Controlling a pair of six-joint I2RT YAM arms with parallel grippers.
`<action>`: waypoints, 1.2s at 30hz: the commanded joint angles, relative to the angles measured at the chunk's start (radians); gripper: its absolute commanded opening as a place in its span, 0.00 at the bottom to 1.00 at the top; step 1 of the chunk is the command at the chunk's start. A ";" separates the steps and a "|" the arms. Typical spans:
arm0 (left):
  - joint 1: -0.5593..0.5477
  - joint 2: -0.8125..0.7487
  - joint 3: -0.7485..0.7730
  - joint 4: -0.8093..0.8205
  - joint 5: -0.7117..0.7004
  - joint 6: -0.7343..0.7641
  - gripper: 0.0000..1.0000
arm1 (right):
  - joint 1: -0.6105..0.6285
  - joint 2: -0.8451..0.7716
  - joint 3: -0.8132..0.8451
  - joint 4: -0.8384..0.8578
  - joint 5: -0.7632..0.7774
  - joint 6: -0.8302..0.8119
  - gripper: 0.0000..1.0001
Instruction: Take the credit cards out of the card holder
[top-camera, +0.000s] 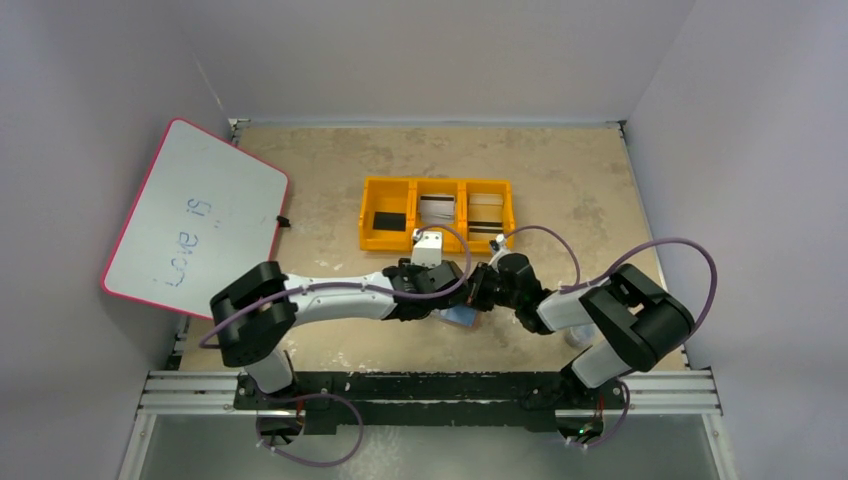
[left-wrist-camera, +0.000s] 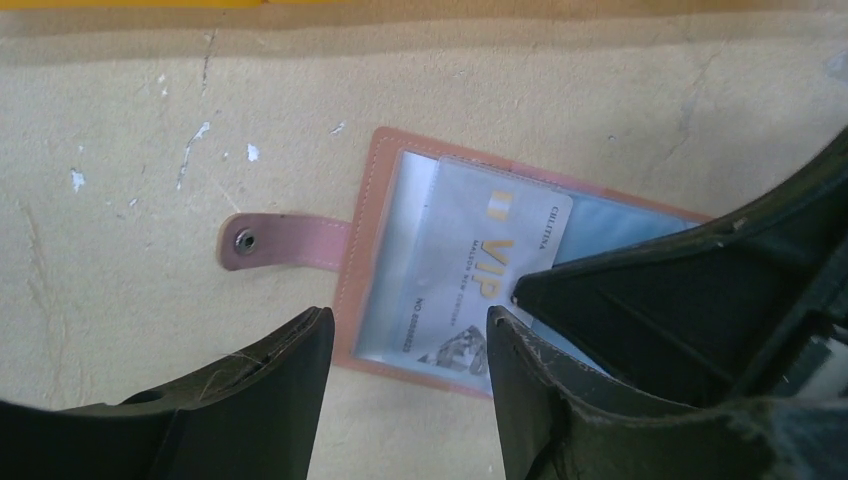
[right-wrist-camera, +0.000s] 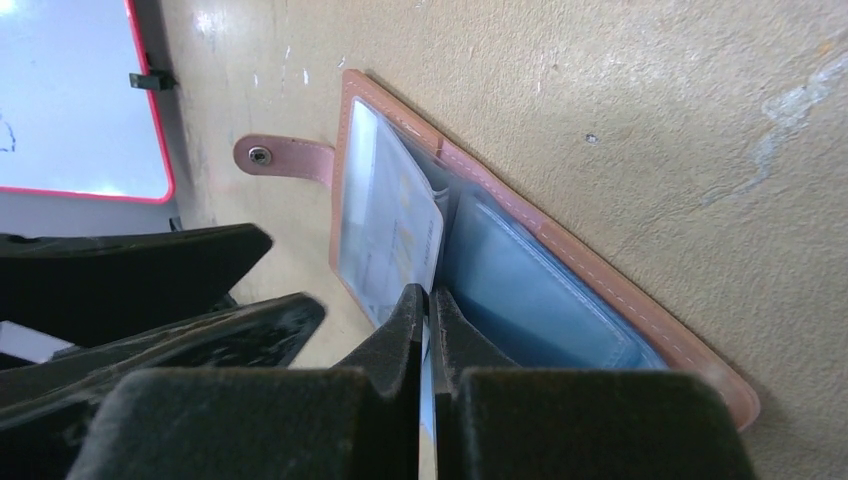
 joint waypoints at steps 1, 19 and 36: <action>0.005 0.107 0.065 -0.070 -0.053 0.006 0.57 | -0.003 -0.007 -0.014 -0.061 0.010 -0.036 0.00; 0.006 0.245 -0.047 -0.112 -0.092 -0.127 0.52 | -0.020 -0.137 -0.089 -0.127 0.038 -0.006 0.00; 0.004 0.219 -0.052 -0.085 -0.076 -0.118 0.48 | -0.041 -0.054 -0.130 0.042 -0.047 0.057 0.17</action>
